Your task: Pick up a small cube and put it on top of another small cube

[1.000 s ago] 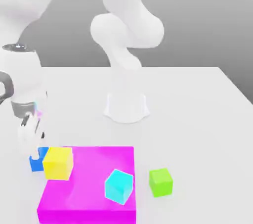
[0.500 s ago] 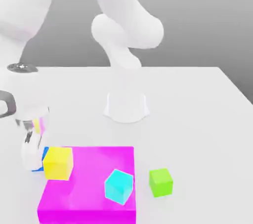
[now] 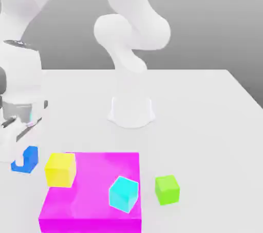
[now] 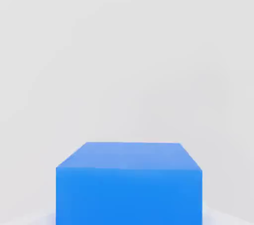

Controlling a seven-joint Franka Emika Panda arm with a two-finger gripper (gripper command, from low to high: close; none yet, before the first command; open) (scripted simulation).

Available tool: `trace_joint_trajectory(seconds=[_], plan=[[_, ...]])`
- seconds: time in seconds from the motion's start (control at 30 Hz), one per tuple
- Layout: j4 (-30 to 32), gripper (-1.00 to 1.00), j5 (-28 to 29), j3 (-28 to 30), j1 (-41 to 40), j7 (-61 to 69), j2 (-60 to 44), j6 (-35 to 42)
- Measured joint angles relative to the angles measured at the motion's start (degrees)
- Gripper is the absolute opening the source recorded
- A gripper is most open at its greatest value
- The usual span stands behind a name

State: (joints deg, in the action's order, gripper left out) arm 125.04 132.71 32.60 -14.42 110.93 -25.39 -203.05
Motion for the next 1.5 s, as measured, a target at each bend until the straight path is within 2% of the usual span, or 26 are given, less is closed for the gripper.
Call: trace_joint_trajectory(seconds=[0.6, 1.5], plan=[[4.71, -1.00, -48.64, -2.39, 4.23, -40.91, 10.73, 24.73], [14.16, -1.00, -106.12, -7.57, 11.04, -108.93, 28.39, 57.62]])
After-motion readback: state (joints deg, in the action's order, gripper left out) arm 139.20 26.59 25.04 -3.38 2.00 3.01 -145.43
